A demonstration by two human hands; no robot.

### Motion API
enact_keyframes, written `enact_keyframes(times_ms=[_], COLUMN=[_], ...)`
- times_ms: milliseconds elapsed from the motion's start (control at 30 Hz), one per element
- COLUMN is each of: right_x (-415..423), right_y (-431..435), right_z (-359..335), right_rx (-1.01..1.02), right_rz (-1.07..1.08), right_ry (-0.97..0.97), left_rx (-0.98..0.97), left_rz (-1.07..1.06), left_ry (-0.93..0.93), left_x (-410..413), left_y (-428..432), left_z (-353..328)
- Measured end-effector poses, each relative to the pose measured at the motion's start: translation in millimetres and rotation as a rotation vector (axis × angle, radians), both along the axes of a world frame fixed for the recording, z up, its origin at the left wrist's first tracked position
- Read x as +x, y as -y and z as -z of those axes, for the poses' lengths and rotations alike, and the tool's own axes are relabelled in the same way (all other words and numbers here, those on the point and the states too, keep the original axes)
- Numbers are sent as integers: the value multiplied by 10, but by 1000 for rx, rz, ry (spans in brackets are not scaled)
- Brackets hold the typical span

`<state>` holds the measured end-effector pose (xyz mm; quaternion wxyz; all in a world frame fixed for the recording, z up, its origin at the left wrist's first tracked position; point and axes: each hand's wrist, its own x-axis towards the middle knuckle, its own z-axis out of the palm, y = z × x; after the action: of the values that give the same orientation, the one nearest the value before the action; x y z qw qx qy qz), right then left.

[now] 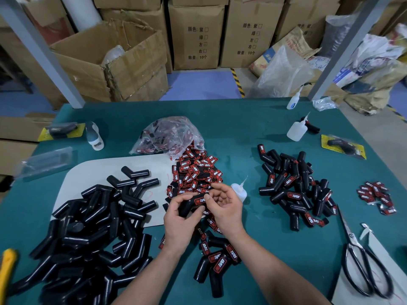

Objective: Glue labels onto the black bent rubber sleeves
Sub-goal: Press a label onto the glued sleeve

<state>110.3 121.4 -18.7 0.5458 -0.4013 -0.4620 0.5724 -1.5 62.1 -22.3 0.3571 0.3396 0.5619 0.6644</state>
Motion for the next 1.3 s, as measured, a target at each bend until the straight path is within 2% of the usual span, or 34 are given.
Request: enact_keyframes(times_ms=[567, 767, 933, 1300], right_x=[-22, -15, -36, -26], right_y=[40, 30, 51, 48], right_z=[3, -2, 39, 25], right_rx=[21, -15, 36, 4], right_rz=[-32, -14, -101, -101], right_ry=[22, 17, 111, 74], left_rx=[-64, -100, -144, -139], left_rz=[-85, -79, -139, -129], left_ry=[-16, 26, 142, 113], left_x=[-29, -50, -55, -50], left_y=[-38, -33, -65, -26], left_z=[63, 61, 56, 44])
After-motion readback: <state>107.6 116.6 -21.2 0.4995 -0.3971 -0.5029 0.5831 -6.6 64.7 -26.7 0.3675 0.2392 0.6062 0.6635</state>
